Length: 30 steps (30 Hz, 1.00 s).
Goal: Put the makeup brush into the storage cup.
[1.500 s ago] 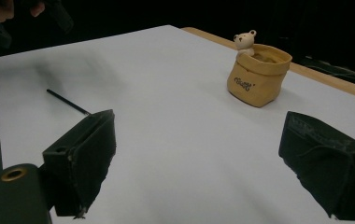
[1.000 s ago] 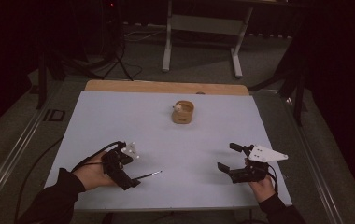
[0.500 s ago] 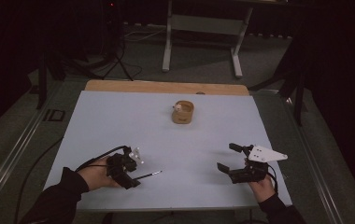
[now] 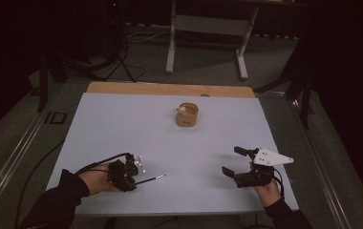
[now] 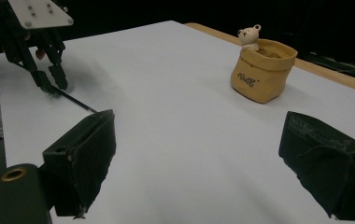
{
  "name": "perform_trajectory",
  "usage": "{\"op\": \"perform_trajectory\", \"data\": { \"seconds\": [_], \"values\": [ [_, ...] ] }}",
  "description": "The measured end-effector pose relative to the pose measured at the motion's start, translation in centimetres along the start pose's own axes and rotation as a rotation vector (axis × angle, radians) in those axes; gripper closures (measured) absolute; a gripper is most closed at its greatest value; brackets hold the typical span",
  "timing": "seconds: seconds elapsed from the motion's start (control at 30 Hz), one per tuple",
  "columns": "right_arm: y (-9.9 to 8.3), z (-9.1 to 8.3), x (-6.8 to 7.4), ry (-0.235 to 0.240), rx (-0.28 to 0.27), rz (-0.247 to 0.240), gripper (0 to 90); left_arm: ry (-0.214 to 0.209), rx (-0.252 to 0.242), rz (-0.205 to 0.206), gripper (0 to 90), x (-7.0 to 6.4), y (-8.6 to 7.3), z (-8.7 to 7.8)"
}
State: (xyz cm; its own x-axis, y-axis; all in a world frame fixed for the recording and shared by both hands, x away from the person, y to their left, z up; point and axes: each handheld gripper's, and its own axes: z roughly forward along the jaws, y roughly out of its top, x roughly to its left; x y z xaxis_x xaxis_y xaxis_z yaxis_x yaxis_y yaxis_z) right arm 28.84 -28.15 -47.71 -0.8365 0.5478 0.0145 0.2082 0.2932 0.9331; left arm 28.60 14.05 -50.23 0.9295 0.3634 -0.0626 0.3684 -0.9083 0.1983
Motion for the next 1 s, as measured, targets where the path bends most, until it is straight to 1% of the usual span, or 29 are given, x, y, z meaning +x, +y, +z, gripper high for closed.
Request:
{"op": "perform_trajectory", "data": {
  "seconds": [0.07,0.13,0.23,0.27,0.3,0.33,0.37,0.43,0.47,0.57,0.63,0.67,0.7,0.73,0.77,0.83,0.87,0.9,0.93,0.97,1.0],
  "values": [
    [0.0,0.0,0.0,0.0,0.001,-0.001,11.0,0.0,0.0,0.0,75.4,0.0,0.0,0.0],
    [0.0,0.0,0.0,-0.001,0.003,-0.002,10.9,-0.004,0.015,0.003,77.0,0.1,0.0,0.2],
    [0.0,0.0,0.0,0.0,0.005,-0.001,11.0,0.004,0.024,0.008,77.1,0.0,0.1,0.2],
    [0.0,0.0,0.0,-0.001,0.006,-0.002,11.0,0.004,0.024,0.008,79.0,0.0,0.1,0.2],
    [0.0,0.1,0.0,0.0,0.007,-0.001,11.0,0.024,0.051,0.029,79.1,-0.2,0.4,0.3],
    [0.0,0.1,0.0,0.0,0.008,-0.001,11.0,0.024,0.051,0.029,79.2,-0.2,0.4,0.3],
    [0.0,0.1,0.0,-0.001,0.009,-0.002,11.0,0.04,0.079,0.06,79.3,-0.4,0.7,0.2],
    [0.0,0.1,0.0,-0.002,0.01,-0.003,11.0,0.042,0.089,0.063,81.2,-0.6,0.9,0.3],
    [0.0,0.1,0.0,-0.002,0.01,-0.004,11.0,0.045,0.113,0.08,83.6,-0.8,1.2,0.3],
    [-0.1,0.1,0.0,-0.002,0.013,-0.001,11.0,0.06,0.122,0.101,85.2,-1.1,1.4,0.4],
    [-0.1,0.1,0.0,-0.002,0.013,-0.001,10.9,0.064,0.123,0.103,85.5,-1.1,1.4,0.4],
    [-0.1,0.1,0.0,-0.003,0.014,0.001,10.9,0.056,0.118,0.109,85.6,-1.0,1.3,0.4],
    [-0.1,0.1,0.0,-0.003,0.014,0.002,11.0,0.05,0.112,0.107,85.6,-0.9,1.2,0.3],
    [-0.1,0.1,0.0,-0.003,0.013,0.003,11.0,0.04,0.088,0.092,85.6,-0.6,1.1,0.2],
    [-0.1,0.1,0.0,-0.005,0.012,0.0,11.0,0.04,0.057,0.076,85.6,-0.4,1.0,0.0],
    [0.0,0.0,0.0,-0.007,0.009,0.0,11.0,0.042,-0.01,0.025,85.7,0.2,0.6,-0.5],
    [-0.1,0.0,0.0,-0.009,0.01,0.002,10.9,0.027,-0.029,0.011,85.7,0.5,0.4,-0.6],
    [-0.1,0.0,-0.1,-0.008,0.012,0.003,11.0,0.028,-0.052,0.004,85.7,0.6,0.3,-0.8],
    [-0.1,0.0,-0.1,-0.008,0.012,0.005,11.0,0.021,-0.06,-0.02,85.7,0.8,0.1,-1.0],
    [-0.1,0.1,-0.1,-0.008,0.013,0.006,11.0,0.019,-0.063,-0.027,85.7,0.9,0.0,-1.1],
    [-0.1,0.1,-0.1,-0.008,0.014,0.008,10.9,0.031,-0.07,-0.032,85.7,0.9,-0.1,-1.2]
  ]
}}
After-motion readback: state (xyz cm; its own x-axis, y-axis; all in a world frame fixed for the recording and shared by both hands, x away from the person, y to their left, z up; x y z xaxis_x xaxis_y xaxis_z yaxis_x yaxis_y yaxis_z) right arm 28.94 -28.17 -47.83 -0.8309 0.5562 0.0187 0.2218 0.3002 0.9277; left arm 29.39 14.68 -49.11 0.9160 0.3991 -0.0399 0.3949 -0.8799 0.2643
